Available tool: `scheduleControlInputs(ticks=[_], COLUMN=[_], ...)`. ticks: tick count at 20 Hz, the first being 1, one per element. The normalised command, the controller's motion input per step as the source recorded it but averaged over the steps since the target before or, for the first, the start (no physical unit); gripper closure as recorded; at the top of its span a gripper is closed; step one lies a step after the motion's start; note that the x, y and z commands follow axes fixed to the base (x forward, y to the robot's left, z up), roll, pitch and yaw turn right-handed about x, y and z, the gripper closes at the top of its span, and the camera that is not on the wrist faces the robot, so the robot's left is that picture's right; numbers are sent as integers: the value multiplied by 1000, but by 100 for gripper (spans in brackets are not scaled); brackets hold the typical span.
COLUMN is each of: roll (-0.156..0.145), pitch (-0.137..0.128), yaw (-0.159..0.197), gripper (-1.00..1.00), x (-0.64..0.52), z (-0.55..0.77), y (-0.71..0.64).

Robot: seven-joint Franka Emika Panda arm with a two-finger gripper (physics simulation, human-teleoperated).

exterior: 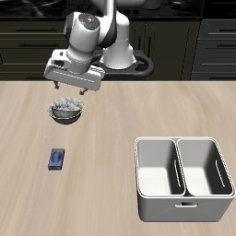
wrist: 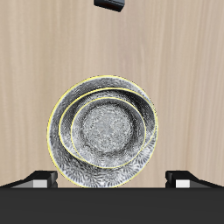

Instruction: Stack the middle-sized bowl on the largest bowl and stack the smallest bowl on the middle-sized bowl

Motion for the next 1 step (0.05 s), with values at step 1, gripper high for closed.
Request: scheduleControlInputs(ticks=[1], roll=[64], pitch=[20], yaw=[-18], gripper=[-100], x=[-46], z=[39], y=[249])
